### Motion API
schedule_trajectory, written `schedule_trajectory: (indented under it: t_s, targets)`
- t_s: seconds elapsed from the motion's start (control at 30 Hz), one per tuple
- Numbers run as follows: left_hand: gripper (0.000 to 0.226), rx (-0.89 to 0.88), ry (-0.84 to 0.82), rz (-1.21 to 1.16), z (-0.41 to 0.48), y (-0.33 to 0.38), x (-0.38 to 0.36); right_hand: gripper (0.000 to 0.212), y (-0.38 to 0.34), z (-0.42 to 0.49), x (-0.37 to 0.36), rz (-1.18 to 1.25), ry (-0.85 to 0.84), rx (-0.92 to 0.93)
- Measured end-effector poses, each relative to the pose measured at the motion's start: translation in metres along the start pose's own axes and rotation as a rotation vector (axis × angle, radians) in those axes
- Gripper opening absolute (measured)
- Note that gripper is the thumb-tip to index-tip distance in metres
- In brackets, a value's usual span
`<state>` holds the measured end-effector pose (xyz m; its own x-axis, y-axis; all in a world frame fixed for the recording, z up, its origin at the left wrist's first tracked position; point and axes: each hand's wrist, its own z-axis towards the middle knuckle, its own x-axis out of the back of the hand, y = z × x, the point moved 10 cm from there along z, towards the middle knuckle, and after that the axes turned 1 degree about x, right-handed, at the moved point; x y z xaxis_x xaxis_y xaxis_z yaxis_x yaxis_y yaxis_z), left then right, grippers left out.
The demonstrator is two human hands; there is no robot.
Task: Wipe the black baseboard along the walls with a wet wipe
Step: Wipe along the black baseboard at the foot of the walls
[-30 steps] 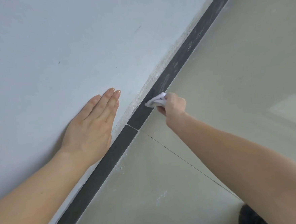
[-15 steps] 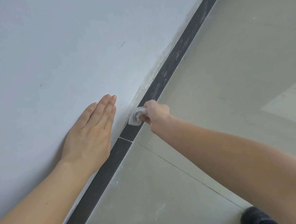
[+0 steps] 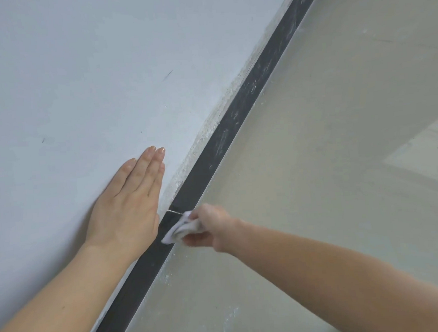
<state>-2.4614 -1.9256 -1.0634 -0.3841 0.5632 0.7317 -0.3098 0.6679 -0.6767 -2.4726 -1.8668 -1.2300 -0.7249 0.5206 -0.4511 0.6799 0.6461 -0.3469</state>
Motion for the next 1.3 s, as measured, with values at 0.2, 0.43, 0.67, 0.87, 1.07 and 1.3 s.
schedule_trajectory:
  t_s: [0.2, 0.43, 0.67, 0.87, 1.07, 1.3]
  targets:
    - [0.063, 0.011, 0.005, -0.044, 0.000, -0.004, -0.003, 0.024, -0.077, 0.009, 0.006, 0.176, 0.083, 0.239]
    - [0.065, -0.033, -0.012, 0.037, 0.008, 0.002, -0.004, 0.010, -0.150, -0.007, 0.103, 0.365, 0.339, 0.511]
    - [0.069, -0.071, -0.029, 0.115, 0.043, 0.016, 0.002, 0.013, -0.036, 0.023, 0.049, 0.122, 0.113, 0.172]
    - [0.067, -0.073, -0.035, 0.089, 0.054, 0.016, 0.000, 0.010, -0.056, 0.037, 0.034, 0.102, 0.027, 0.082]
    - [0.064, -0.060, -0.032, -0.012, 0.059, 0.016, -0.003, 0.015, -0.169, 0.025, 0.099, -0.425, 0.444, 0.386]
    - [0.062, -0.008, 0.023, -0.091, 0.097, 0.028, -0.001, 0.010, -0.186, 0.041, 0.162, 0.194, 0.458, 0.382]
